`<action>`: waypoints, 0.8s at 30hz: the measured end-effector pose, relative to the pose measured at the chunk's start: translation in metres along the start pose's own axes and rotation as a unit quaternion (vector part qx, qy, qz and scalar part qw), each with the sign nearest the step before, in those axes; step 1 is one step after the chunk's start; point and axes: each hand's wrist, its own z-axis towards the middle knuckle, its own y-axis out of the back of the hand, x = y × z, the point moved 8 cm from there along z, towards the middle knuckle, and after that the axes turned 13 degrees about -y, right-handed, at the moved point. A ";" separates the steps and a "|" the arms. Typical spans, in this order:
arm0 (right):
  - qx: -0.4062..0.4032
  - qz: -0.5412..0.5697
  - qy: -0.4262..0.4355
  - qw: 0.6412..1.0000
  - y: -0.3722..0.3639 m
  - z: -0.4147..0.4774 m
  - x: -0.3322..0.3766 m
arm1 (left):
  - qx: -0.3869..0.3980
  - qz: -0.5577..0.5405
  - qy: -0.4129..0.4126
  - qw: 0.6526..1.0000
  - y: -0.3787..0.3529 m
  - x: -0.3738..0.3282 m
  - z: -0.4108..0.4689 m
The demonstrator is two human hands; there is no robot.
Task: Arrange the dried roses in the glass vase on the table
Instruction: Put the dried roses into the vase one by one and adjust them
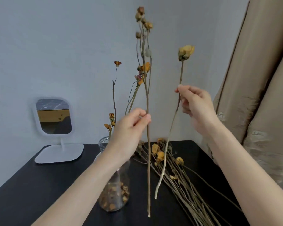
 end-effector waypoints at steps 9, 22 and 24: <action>0.023 0.130 0.131 0.982 -0.056 -0.019 0.090 | -0.147 0.027 -0.060 0.987 0.122 -0.058 0.040; 0.006 0.064 0.151 0.986 -0.093 -0.012 0.094 | -0.138 0.058 -0.053 0.987 0.140 -0.036 0.061; 0.013 0.051 0.136 0.989 -0.101 -0.011 0.084 | -0.133 0.049 -0.044 0.989 0.135 -0.024 0.058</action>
